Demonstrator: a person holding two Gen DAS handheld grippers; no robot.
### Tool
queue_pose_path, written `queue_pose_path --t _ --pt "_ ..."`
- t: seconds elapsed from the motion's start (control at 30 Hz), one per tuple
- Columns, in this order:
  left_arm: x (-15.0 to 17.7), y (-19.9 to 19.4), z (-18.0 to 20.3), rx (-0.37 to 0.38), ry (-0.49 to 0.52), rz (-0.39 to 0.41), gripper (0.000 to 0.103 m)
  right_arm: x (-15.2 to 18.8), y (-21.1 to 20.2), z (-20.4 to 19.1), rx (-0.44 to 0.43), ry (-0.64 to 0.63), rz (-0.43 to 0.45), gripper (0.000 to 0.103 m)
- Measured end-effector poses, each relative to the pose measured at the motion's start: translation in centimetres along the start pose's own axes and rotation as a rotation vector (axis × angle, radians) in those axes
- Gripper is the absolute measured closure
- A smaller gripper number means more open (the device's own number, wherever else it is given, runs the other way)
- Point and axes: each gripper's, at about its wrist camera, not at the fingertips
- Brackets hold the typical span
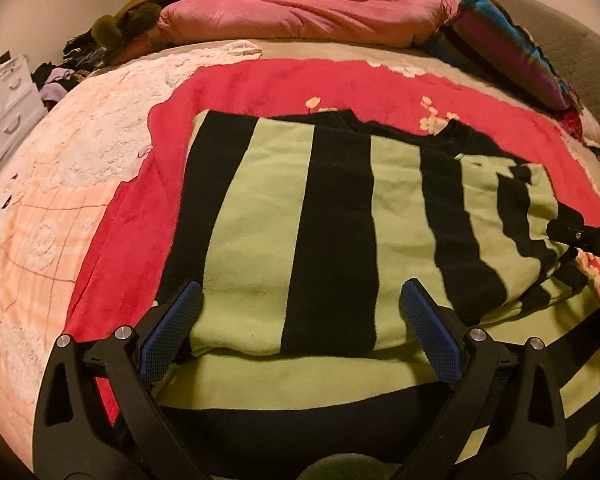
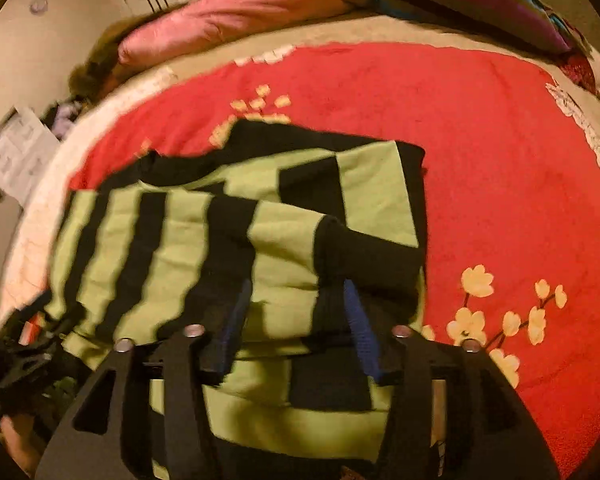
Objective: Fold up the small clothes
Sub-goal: 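Release the sleeve with the right gripper and withdraw both tools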
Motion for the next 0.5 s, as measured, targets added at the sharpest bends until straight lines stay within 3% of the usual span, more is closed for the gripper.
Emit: queue_pose_path --t 0.23,0.5 --pt "-0.9 -1.2 -1.1 0.008 -0.067 0.037 0.010 -0.2 -3.0 -1.0 -0.036 -0.037 0.064 0.021" --pt "-1.4 -2.1 -2.4 -0.014 -0.120 0.058 0.010 -0.2 -3.9 -0.9 -0.041 -0.026 0.068 0.016"
Point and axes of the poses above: each gripper's, at about its wrist camera, not at the fingertips, and y roughly the way its jaws point, z to its right, x to its underside, and after that the axes turned 14 degrees about z, right-handed
